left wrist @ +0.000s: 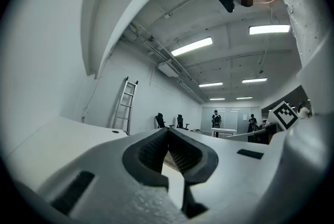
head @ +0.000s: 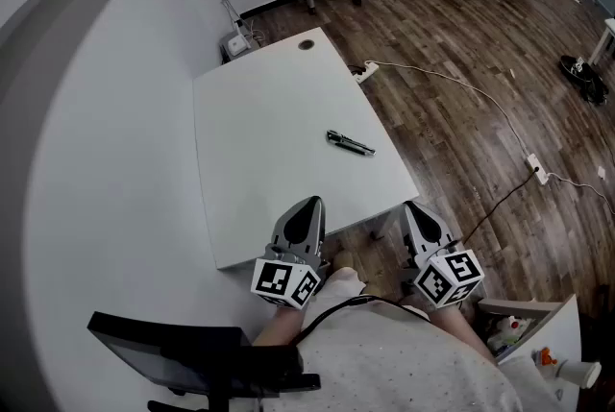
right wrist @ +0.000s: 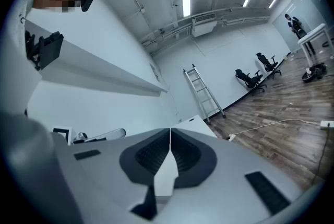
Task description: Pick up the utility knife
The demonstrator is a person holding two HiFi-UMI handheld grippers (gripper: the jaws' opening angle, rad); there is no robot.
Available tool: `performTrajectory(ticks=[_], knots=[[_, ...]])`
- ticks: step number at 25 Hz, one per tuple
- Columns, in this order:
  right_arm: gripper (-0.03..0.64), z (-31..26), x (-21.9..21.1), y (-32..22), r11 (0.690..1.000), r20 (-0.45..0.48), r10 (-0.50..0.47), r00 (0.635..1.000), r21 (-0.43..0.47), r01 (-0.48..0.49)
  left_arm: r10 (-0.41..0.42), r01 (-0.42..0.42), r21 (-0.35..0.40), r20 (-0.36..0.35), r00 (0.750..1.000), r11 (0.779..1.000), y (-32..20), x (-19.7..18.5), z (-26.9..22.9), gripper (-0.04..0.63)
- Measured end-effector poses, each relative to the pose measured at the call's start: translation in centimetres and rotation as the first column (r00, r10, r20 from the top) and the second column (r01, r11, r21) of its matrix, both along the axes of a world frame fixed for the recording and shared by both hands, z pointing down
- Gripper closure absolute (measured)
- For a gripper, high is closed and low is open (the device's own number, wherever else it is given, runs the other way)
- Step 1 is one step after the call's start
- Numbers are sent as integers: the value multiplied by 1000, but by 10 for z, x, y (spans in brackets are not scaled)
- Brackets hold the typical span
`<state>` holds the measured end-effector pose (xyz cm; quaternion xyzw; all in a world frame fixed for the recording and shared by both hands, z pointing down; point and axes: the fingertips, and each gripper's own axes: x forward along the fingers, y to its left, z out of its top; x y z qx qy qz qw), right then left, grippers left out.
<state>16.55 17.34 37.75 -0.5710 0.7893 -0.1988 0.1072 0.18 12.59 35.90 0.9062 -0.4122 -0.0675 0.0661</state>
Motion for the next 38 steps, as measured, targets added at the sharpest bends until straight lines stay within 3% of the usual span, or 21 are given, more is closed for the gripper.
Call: performTrajectory(ticks=[38], knots=[[609, 25, -56, -167, 996, -50, -7, 999, -93, 3, 40, -44, -55, -61, 997, 998, -174, -34, 22, 588]])
